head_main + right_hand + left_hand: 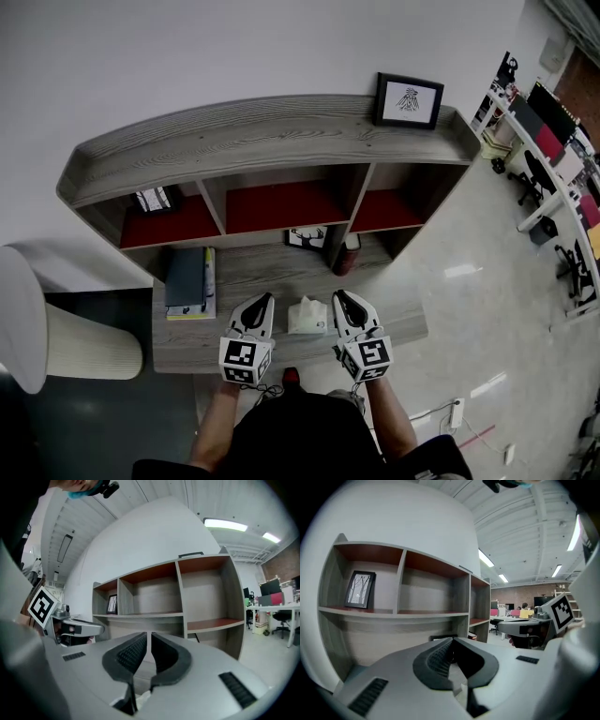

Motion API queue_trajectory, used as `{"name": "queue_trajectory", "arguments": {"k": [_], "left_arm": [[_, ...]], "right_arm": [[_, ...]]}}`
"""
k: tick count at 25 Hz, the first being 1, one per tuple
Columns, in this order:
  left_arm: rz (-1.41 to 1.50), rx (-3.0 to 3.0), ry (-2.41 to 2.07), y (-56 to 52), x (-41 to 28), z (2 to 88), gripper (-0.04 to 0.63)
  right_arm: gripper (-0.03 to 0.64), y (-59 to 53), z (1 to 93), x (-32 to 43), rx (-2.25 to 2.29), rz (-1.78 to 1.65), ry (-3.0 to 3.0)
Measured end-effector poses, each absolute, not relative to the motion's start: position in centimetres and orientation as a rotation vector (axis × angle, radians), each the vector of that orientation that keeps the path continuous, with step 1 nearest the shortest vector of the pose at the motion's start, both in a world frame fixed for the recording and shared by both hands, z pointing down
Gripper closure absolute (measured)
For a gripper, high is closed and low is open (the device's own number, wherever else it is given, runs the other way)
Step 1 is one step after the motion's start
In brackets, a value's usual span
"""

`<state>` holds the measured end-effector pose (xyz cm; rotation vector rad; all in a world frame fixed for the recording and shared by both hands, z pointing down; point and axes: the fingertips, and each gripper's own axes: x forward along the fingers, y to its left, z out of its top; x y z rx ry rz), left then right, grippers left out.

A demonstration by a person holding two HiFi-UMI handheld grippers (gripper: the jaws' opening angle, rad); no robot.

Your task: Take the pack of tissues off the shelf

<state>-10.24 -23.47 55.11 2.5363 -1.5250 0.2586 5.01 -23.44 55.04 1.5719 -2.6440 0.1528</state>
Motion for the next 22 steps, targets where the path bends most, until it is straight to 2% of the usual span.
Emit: {"name": "queue_trajectory", "arguments": {"k": [7,22], "left_arm": [[0.201,2.582,-1.565,-22.8,-10.6,52.5,0.589],[0.239,2.547,-1.574,-20.8,-11.8,54.3,0.589]], "right_arm": [[0.568,-21.6,52.4,5.6,1.601,0.086,-2.679],[0.568,-19.1,54.0,6.1,1.619,0.159,-2.647]]}}
